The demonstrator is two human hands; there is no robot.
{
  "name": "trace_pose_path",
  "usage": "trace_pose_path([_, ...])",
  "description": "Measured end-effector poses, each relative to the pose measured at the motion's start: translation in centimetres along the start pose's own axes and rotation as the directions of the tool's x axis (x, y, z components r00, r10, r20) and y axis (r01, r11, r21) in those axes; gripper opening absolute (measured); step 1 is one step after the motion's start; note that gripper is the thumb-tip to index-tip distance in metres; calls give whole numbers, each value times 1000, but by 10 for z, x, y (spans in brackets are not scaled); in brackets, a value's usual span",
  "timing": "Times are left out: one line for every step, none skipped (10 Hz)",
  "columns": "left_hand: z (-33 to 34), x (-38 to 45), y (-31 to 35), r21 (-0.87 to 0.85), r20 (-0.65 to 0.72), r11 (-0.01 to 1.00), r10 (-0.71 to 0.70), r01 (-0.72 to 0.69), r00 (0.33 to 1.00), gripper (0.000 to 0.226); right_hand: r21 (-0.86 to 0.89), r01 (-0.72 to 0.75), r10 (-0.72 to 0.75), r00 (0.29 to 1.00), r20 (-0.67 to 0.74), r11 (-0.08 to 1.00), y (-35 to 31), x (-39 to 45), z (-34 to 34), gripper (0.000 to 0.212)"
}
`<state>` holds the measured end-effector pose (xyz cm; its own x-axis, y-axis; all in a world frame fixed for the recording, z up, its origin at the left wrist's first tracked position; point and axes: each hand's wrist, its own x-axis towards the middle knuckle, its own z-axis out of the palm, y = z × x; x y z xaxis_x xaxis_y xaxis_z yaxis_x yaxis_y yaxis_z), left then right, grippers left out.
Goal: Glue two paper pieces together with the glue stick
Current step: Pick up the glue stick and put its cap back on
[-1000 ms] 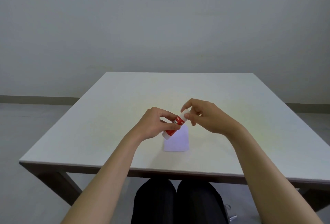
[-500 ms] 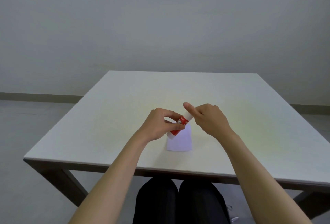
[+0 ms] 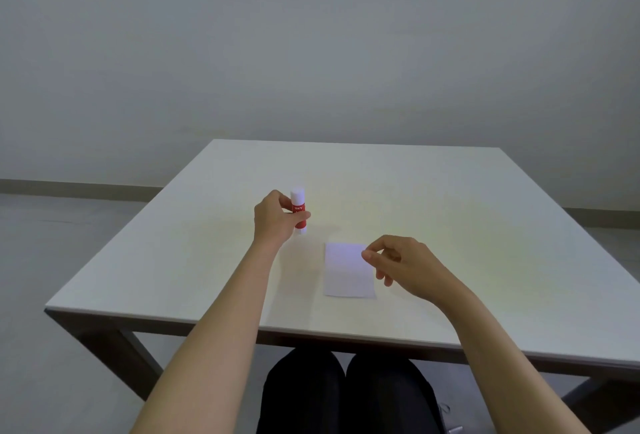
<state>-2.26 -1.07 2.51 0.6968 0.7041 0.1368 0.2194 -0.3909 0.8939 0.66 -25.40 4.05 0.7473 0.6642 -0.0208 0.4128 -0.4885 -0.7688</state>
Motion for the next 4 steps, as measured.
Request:
trace_pose_path([2, 1, -5, 18, -5, 1000, -10, 10, 1000, 33, 51, 13, -15, 999, 47, 999, -2, -1, 0, 19])
trace_pose_path([2, 1, -6, 20, -4, 1000, -11, 11, 1000, 33, 61, 15, -19, 998, 65, 998, -3, -2, 0, 18])
trace_pose_path([3, 3, -11, 31, 22, 1000, -5, 4, 1000, 30, 71, 15, -19, 998, 64, 997, -2, -1, 0, 18])
trace_pose_path([2, -1, -17, 115, 78, 993, -12, 3, 997, 34, 43, 6, -10, 995, 102, 999, -6, 1, 5, 17])
